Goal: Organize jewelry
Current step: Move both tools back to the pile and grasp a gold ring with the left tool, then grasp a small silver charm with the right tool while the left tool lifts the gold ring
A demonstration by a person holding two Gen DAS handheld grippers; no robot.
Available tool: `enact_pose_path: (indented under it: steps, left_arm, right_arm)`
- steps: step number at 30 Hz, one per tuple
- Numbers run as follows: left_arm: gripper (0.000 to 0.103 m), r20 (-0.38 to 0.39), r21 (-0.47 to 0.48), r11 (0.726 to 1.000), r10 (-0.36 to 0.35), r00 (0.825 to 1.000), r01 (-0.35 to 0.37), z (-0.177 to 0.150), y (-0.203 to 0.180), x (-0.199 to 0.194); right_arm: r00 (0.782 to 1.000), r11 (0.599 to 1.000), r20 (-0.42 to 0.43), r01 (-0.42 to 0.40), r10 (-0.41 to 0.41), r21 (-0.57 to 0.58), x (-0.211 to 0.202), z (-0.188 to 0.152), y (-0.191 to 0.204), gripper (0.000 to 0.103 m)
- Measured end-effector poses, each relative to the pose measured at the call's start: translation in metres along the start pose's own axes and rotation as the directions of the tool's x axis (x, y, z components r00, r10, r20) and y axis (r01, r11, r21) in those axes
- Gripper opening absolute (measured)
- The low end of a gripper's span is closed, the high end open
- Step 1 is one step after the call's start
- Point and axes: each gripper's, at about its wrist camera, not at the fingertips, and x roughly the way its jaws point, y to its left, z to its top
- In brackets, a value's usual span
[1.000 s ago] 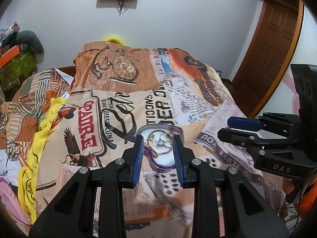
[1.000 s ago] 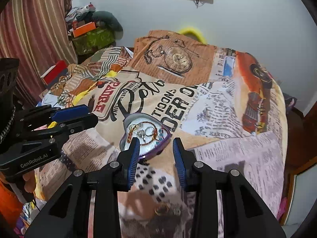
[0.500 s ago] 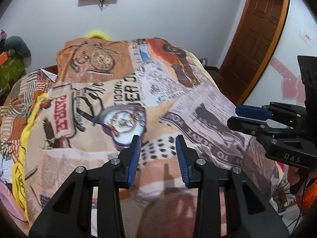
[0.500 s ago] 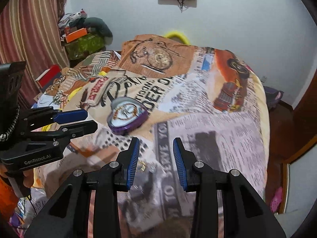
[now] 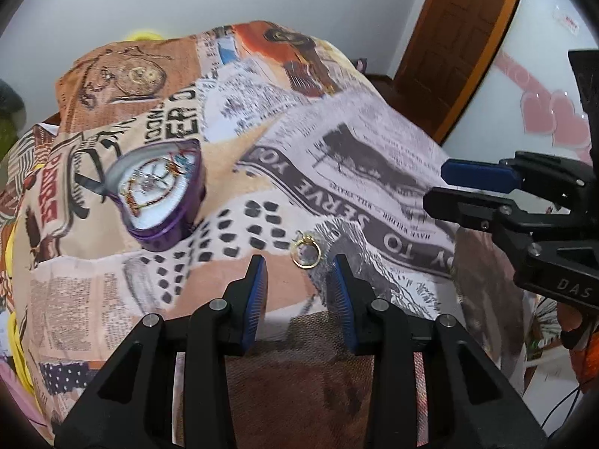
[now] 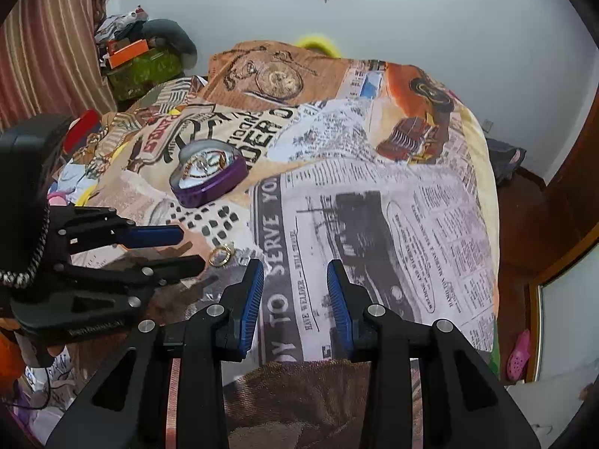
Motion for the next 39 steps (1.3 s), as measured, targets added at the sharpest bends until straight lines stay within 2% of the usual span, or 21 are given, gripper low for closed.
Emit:
enact_pose_path:
  steps: [5, 16, 20, 25, 32, 34, 35, 36, 39]
  left_arm:
    - [0.035, -0.026, 0.008, 1.000, -0.003, 1.000, 0.003, 0.003, -0.001, 0.015]
    - [0.035, -0.009, 0.003, 0.999, -0.032, 0.999, 0.032, 0.008, 0.002, 0.027]
    - [0.018, 0.001, 0.014, 1.000, -0.013, 1.000, 0.013, 0.008, 0.004, 0.028]
    - [0.017, 0.019, -0.011, 1.000, -0.026, 0.999, 0.026, 0.003, 0.011, 0.024]
    - [0.013, 0.038, -0.003, 1.000, 0.004, 0.999, -0.003, -0.005, 0.012, 0.015]
    - [0.010, 0.042, -0.005, 1.000, 0.006, 0.999, -0.005, -0.008, 0.014, 0.012]
    - [0.006, 0.042, -0.005, 1.000, 0.007, 0.999, -0.007, -0.008, 0.015, 0.011]
    - [0.002, 0.042, -0.005, 1.000, 0.013, 0.999, -0.013, -0.010, 0.016, 0.010]
    - [0.002, 0.042, -0.015, 1.000, 0.014, 0.999, -0.013, -0.013, 0.020, 0.008]
  right_arm:
    - [1.000, 1.000, -0.020, -0.018, 0.018, 0.015, 0.007, -0.007, -0.005, 0.032]
    - [0.999, 0.999, -0.033, -0.042, 0.043, 0.019, 0.019, -0.007, -0.007, 0.032]
    - [0.998, 0.998, -0.041, -0.053, 0.053, 0.015, 0.023, -0.009, -0.004, 0.032]
    - [0.999, 0.999, -0.028, -0.042, 0.041, -0.025, 0.029, -0.010, 0.006, 0.032]
    - [0.995, 0.995, -0.050, -0.084, 0.081, -0.053, 0.044, -0.005, 0.021, 0.032]
    - [0.994, 0.994, -0.060, -0.096, 0.092, -0.059, 0.048, -0.003, 0.025, 0.032]
    - [0.993, 0.993, -0.064, -0.098, 0.094, -0.064, 0.050, -0.002, 0.027, 0.032]
    - [0.993, 0.993, -0.069, -0.099, 0.094, -0.072, 0.053, -0.002, 0.029, 0.031]
    - [0.994, 0.992, -0.069, -0.089, 0.083, -0.088, 0.059, -0.002, 0.034, 0.020]
